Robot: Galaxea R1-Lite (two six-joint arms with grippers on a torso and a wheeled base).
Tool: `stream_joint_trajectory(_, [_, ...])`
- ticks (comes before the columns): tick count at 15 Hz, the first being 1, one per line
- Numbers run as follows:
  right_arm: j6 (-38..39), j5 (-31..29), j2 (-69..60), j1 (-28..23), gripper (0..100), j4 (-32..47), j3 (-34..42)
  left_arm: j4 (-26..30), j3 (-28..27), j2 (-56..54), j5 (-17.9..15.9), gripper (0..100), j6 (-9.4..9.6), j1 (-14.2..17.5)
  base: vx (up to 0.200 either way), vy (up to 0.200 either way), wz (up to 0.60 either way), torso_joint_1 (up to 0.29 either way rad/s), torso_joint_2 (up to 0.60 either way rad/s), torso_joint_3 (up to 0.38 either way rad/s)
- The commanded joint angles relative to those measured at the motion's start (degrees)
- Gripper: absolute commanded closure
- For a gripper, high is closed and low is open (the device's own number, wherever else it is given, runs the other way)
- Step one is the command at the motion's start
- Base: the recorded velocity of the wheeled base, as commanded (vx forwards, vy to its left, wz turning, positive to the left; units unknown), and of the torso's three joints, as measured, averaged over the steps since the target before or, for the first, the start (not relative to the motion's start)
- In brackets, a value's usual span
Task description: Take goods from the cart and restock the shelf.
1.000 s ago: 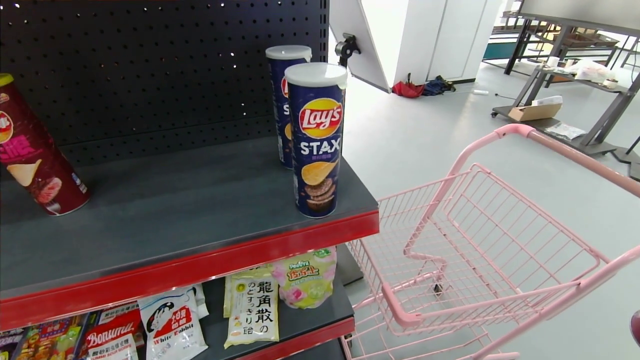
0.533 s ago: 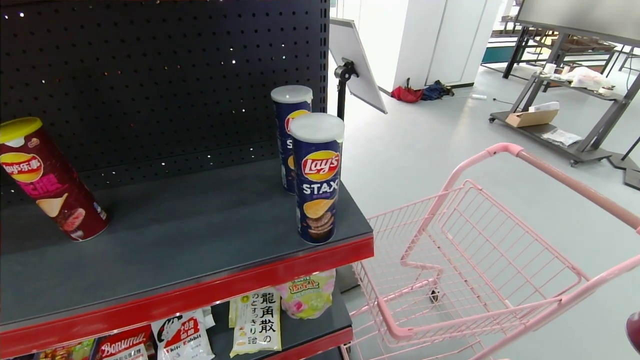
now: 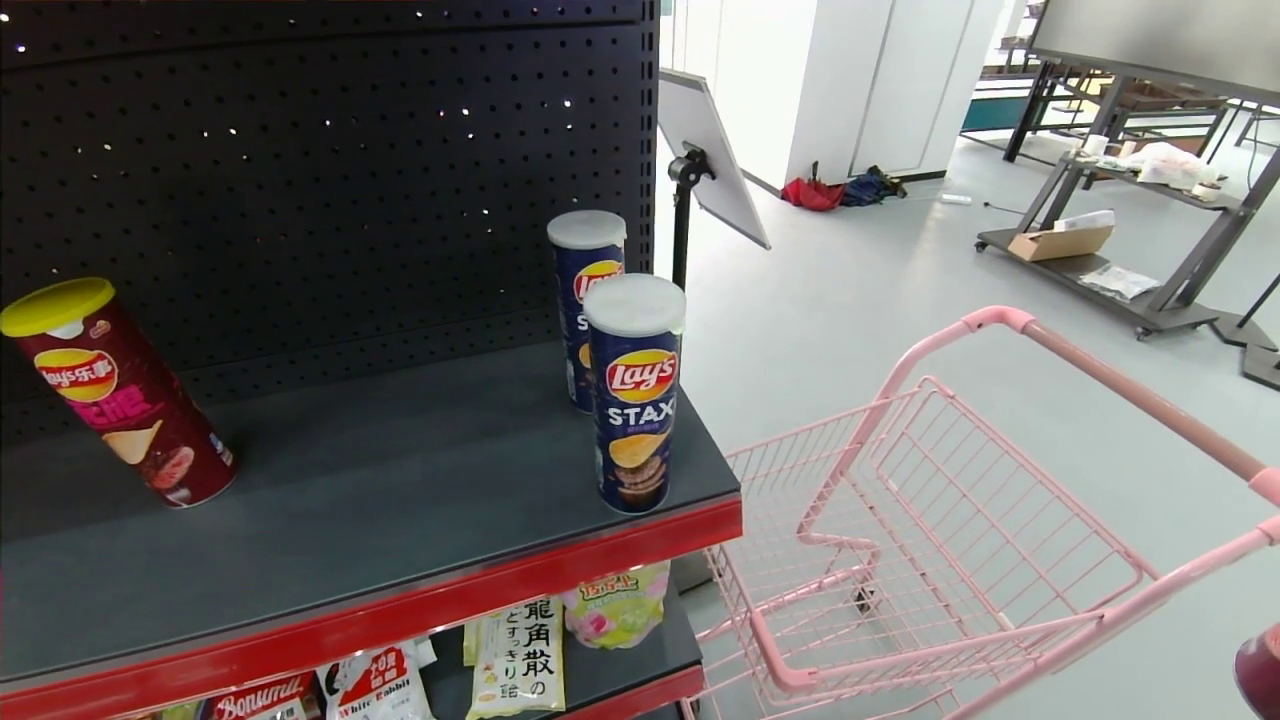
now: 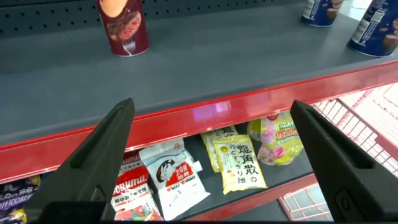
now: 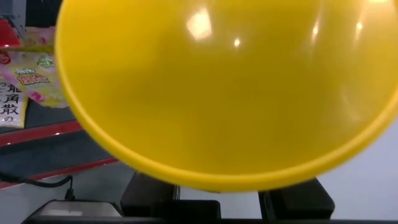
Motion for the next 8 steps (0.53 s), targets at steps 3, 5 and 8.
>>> stream_joint_trajectory(3, [-0.1,0.0,0.0,-0.1,100,-0.2,1.2,0.0,0.0,0.0,0.0,0,-0.02,0.0,0.000,0.000,0.60,0.010,-0.02,-0.014])
stream_joint_trajectory(5, [-0.1,0.0,-0.2,-0.1,100,-0.2,1.5,0.0,0.0,0.0,0.0,0,-0.02,0.0,0.000,0.000,0.60,0.010,0.00,0.000])
stream_joint_trajectory(8, [-0.2,0.0,-0.3,-0.1,100,-0.9,2.6,0.0,0.0,0.0,0.0,0,-0.02,0.0,0.000,0.000,0.40,0.005,0.00,0.000])
